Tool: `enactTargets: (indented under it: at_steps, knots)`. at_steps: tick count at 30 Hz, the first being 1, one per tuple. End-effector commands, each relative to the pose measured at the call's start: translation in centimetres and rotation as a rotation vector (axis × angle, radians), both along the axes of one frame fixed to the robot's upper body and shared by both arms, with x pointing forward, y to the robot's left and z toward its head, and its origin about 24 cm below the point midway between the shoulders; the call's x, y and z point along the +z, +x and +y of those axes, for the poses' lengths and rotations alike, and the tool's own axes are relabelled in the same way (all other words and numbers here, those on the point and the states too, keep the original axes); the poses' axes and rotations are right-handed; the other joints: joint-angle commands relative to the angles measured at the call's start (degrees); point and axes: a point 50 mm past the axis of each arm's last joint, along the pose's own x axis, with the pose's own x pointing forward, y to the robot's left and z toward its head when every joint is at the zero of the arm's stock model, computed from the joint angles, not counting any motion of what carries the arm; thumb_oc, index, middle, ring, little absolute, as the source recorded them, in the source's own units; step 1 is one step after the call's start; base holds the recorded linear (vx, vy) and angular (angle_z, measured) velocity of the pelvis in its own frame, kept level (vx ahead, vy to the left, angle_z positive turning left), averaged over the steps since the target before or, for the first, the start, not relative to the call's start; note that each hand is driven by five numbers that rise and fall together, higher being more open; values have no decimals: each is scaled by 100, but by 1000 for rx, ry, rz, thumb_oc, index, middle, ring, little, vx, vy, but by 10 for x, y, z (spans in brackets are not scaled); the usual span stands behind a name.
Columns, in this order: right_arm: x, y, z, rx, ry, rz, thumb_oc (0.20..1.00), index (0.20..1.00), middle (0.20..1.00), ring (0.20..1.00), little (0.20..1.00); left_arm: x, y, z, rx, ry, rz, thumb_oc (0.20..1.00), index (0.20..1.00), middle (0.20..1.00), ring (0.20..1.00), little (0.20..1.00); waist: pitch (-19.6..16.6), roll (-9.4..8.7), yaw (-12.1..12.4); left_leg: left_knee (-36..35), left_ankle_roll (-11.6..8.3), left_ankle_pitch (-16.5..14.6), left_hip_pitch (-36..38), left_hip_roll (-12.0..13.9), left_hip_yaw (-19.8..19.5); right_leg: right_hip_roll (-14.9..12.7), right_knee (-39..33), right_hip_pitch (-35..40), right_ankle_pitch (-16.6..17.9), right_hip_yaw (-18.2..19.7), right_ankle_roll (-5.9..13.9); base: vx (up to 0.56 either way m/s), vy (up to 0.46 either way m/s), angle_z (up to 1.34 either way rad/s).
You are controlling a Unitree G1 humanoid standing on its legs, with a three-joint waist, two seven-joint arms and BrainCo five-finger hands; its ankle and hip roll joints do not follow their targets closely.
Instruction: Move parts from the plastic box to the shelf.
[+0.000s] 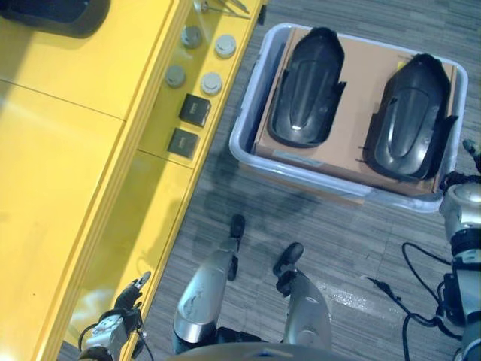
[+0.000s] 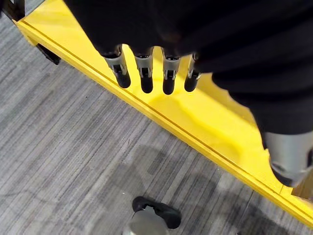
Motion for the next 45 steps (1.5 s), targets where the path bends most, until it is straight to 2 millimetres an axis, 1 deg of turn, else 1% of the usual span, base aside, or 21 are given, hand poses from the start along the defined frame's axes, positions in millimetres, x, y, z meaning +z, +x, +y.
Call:
enactTargets:
  at_steps: [1,7,11,12,15,17,18,21,23,28,32,33,34,39,41,43,44,45]
  knots:
    - [26,-11,-14,-1,-126,11,1000,1000,1000,1000,1000,-1,-15,12,-23,16,36,1000,1000,1000,1000,1000,-404,-25,-11,187,-454,-147,-250,386,-510,-233,-564,351,247,164,510,15,45,5]
    - [7,-10,-16,50,-53,69,1000,1000,1000,1000,1000,-1,-16,10,-30,-2,18,1000,1000,1000,1000,1000,-364,28,47,113,-427,-149,-221,348,-510,-300,-518,288,250,168,537,30,47,4]
    - [4,-6,-13,71,-26,80,1000,1000,1000,1000,1000,-1,-16,9,-32,-13,8,1000,1000,1000,1000,1000,-323,72,82,119,-412,-148,-254,318,-510,-339,-479,236,250,174,551,16,52,3]
    - [3,-2,-10,80,-1,83,1000,1000,1000,1000,1000,0,-16,9,-35,-16,5,1000,1000,1000,1000,1000,-309,89,108,121,-402,-150,-270,299,-515,-358,-460,208,247,183,559,12,44,4]
    - [2,3,-6,104,3,109,1000,1000,1000,1000,1000,1,-14,9,-33,-21,-6,1000,1000,1000,1000,1000,-283,109,132,137,-392,-153,-302,276,-527,-379,-420,156,245,198,571,3,48,5]
    - [-3,9,0,137,23,129,1000,1000,1000,1000,1000,2,-12,9,-23,-25,-23,1000,1000,1000,1000,1000,-238,129,166,191,-373,-174,-330,249,-530,-404,-357,117,225,214,572,46,38,7]
    - [-5,10,1,142,37,127,1000,1000,1000,1000,1000,2,-12,9,-22,-28,-25,1000,1000,1000,1000,1000,-244,119,180,197,-402,-305,-265,250,-549,-399,-318,157,98,268,625,85,9,9]
    - [-10,12,4,151,90,108,1000,1000,1000,1000,1000,3,-10,8,-33,-36,-41,1000,1000,1000,1000,1000,-196,151,228,240,-379,-320,-301,221,-557,-427,-230,108,68,273,627,31,17,6]
    - [-12,13,4,155,101,109,1000,1000,1000,1000,1000,3,-8,6,-43,-39,-44,1000,1000,1000,1000,1000,-176,173,251,255,-370,-319,-334,203,-565,-444,-192,74,59,276,635,2,22,3]
    - [-15,19,11,154,118,139,1000,1000,1000,1000,1000,3,-10,6,-49,-45,-43,1000,1000,1000,1000,1000,-130,222,294,243,-346,-306,-372,153,-560,-476,-101,-15,39,302,658,-5,15,3]
    - [-30,15,11,130,192,171,1000,1000,1000,1000,1000,4,-10,6,-45,-50,-53,1000,1000,1000,1000,1000,-93,219,286,257,-336,-314,-377,155,-532,-477,-79,-40,44,329,664,0,0,0]
    - [-41,10,9,118,231,180,435,435,435,435,435,4,-9,5,-49,-51,-58,1000,1000,1000,1000,1000,-88,214,285,264,-331,-323,-369,155,-532,-472,-71,-40,47,337,667,0,0,0]
    - [-45,8,7,110,244,183,200,200,200,200,200,4,-9,5,-52,-51,-59,1000,1000,1000,1000,1000,-86,210,284,260,-330,-329,-355,160,-526,-466,-78,-30,52,342,672,0,0,0]
    - [-59,0,4,81,329,171,200,200,200,200,200,6,-5,4,-58,-60,-77,1000,1000,1000,1000,1000,-81,186,276,272,-318,-350,-330,170,-504,-453,-80,-13,64,351,678,-1,-6,0]
    - [-66,-5,2,66,363,166,200,200,200,200,200,8,0,2,-70,-68,-92,1000,1000,1000,1000,1000,-99,154,262,279,-315,-369,-298,185,-484,-441,-109,29,72,347,677,0,-38,0]
    - [-69,-7,1,63,382,156,200,200,200,200,200,9,1,1,-76,-70,-100,1000,1000,1000,1000,1000,-104,142,248,292,-314,-383,-280,198,-473,-436,-107,42,76,354,676,1,-20,-1]
    - [-73,-11,-1,58,401,139,200,200,200,200,200,11,3,0,-83,-76,-120,1000,1000,1000,1000,1000,-122,107,230,315,-316,-410,-240,219,-454,-419,-124,92,79,353,671,-76,-15,-1]
    - [-73,-11,-1,58,403,134,200,200,200,200,200,11,4,0,-85,-77,-124,1000,1000,1000,1000,1000,-111,120,227,312,-283,-276,-305,220,-432,-423,-160,50,212,298,613,-76,-23,0]
